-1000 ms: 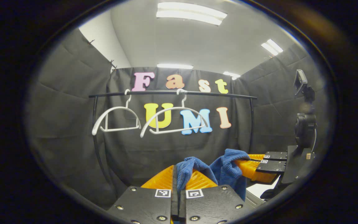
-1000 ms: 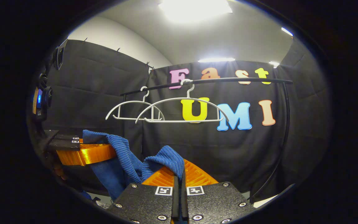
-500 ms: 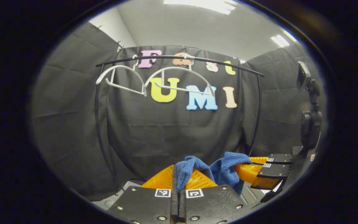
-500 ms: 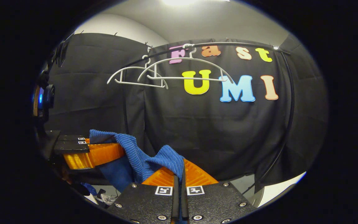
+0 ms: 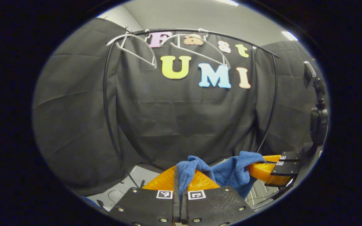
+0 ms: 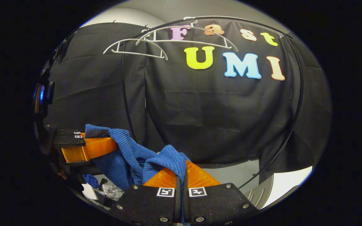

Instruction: Grasp the clothes on the hanger with both hands and then place them into the laundry hamper below.

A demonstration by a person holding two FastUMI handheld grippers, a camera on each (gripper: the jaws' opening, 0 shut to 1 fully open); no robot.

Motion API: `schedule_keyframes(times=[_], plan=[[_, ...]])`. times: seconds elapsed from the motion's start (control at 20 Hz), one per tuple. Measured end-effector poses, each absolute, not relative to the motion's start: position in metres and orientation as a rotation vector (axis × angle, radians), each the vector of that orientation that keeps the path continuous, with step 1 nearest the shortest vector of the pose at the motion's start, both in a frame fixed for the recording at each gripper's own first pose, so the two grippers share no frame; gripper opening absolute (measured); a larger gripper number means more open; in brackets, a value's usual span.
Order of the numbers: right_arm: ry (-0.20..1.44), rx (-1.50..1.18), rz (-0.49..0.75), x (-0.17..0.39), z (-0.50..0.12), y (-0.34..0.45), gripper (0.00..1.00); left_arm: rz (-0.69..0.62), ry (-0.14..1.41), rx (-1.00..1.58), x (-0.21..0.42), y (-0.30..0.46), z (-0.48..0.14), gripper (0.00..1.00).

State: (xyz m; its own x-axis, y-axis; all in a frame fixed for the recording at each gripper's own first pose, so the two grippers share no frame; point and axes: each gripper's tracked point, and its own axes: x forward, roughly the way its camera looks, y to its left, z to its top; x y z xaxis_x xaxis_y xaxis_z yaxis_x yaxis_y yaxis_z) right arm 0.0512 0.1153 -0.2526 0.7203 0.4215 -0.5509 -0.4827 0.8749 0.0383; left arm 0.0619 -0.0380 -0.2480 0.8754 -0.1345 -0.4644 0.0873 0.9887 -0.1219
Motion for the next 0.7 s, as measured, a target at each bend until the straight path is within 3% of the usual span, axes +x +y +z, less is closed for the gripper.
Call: schedule_keyframes(times=[0.7], plan=[[0.825,-0.157,0.470,0.015,-0.343,0.096,0.02,-0.105,0.768,-0.037,0.020,-0.036,-0.361,0.02]])
